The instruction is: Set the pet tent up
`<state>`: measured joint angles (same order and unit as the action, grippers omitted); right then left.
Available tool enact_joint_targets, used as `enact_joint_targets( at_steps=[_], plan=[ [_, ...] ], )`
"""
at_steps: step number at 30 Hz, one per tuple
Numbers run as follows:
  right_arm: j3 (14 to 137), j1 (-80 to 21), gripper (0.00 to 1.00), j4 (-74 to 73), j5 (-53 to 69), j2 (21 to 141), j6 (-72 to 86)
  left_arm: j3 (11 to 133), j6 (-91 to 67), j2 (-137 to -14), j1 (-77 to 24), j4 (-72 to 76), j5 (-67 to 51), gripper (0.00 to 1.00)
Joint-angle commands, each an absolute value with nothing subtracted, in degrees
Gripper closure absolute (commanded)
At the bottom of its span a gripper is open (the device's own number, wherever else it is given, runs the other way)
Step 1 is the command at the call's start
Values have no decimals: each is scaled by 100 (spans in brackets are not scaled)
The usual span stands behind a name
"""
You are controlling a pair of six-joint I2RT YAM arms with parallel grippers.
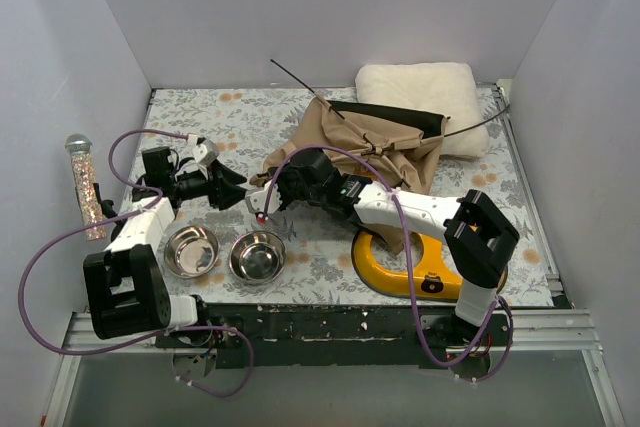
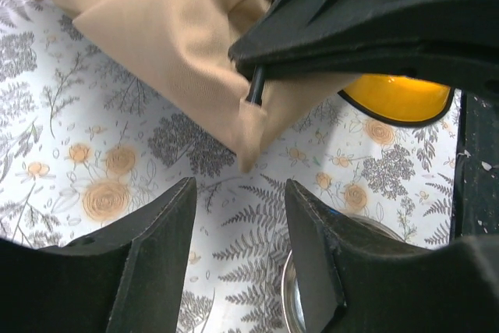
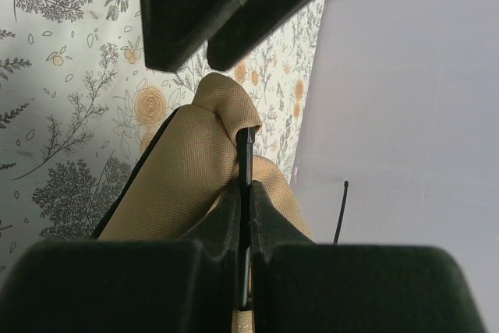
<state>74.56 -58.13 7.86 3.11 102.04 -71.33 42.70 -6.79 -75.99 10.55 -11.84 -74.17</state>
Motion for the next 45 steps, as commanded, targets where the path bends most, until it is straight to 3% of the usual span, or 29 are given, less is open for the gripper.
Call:
enact_joint_targets(
  at_steps=[1, 7, 13, 17, 19, 29, 45],
  plan=[
    [7708, -5713, 99, 800, 167, 9923, -6996, 4201, -1310, -7418, 826, -387, -7479, 53],
    [7743, -5704, 99, 773, 176, 9923, -6979, 4087, -1292, -7409, 651, -369, -7374, 55],
    [7717, -5713, 99, 773, 193, 9905, -6970, 4087, -1318, -7444, 606, -334, -7304, 66],
    [7734, -5713, 99, 765, 220, 9914, -6978, 4122, -1318, -7497, 571, -316, -7269, 82],
    [7734, -5722, 99, 747, 237, 9905, -6979, 4166, -1327, -7488, 571, -316, -7269, 99],
    [7322, -5713, 99, 431, 334, 9861, -7514, 4824, -889, -7400, 484, -1370, -7251, 100],
    [6988, -5800, 99, 9, 869, 9782, -8235, 5695, 807, -7637, -237, -3347, -5960, 100]
  ],
)
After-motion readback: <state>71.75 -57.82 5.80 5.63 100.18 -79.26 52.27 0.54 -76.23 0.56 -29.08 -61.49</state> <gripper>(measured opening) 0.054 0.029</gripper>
